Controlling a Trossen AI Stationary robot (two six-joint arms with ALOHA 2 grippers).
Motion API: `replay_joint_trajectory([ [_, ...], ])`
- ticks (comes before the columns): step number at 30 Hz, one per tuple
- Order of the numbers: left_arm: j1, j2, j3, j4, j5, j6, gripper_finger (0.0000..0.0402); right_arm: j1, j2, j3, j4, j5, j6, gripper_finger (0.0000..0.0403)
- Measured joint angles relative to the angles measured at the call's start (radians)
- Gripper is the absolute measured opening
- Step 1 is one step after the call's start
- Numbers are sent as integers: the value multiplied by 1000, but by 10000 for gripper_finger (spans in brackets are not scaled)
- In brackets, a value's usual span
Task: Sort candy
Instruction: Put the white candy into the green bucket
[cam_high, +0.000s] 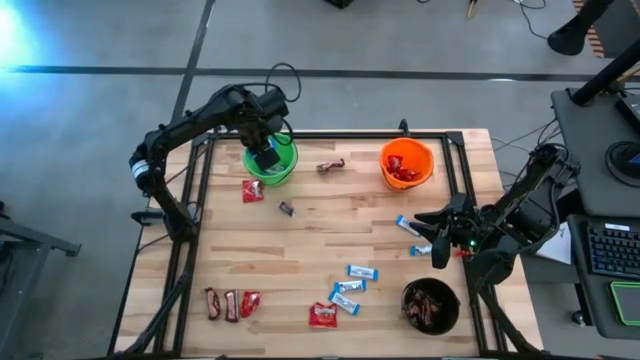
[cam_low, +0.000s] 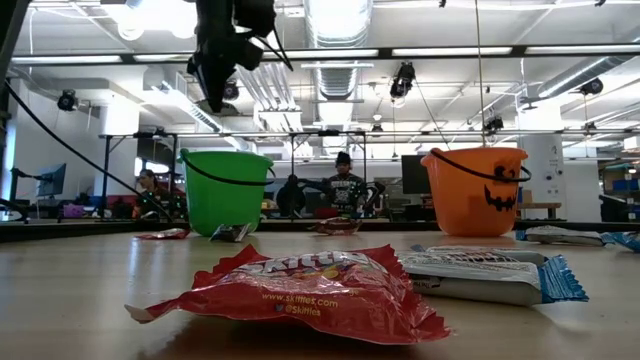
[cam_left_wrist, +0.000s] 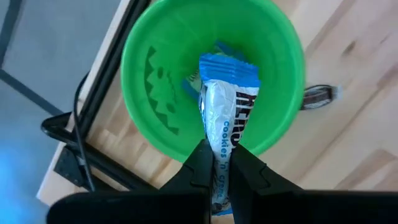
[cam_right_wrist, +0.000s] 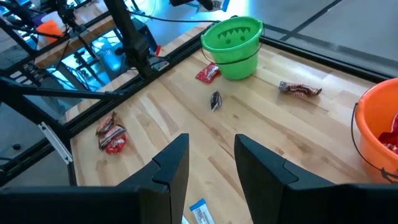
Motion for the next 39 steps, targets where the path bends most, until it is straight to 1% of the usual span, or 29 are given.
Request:
replay_joint_trajectory([
  [15,12,5,0,61,-16,31,6,0,0,0,1,-1,1,121],
  [18,13,5,0,71,-16,31,24,0,0,0,1,-1,1,119],
  [24,13,6,0,77,-16,31,80,0,0,0,1,-1,-7,119],
  [30,13,6,0,77,-16,31,128,0,0,0,1,0,-67,118],
  [33,12,6,0,76,-14,31,143,0,0,0,1,4,-104,119],
  [35,8,6,0,76,-6,26,147,0,0,0,1,31,-119,120],
  [39,-4,6,1,87,60,25,148,-5,0,0,0,101,-116,120],
])
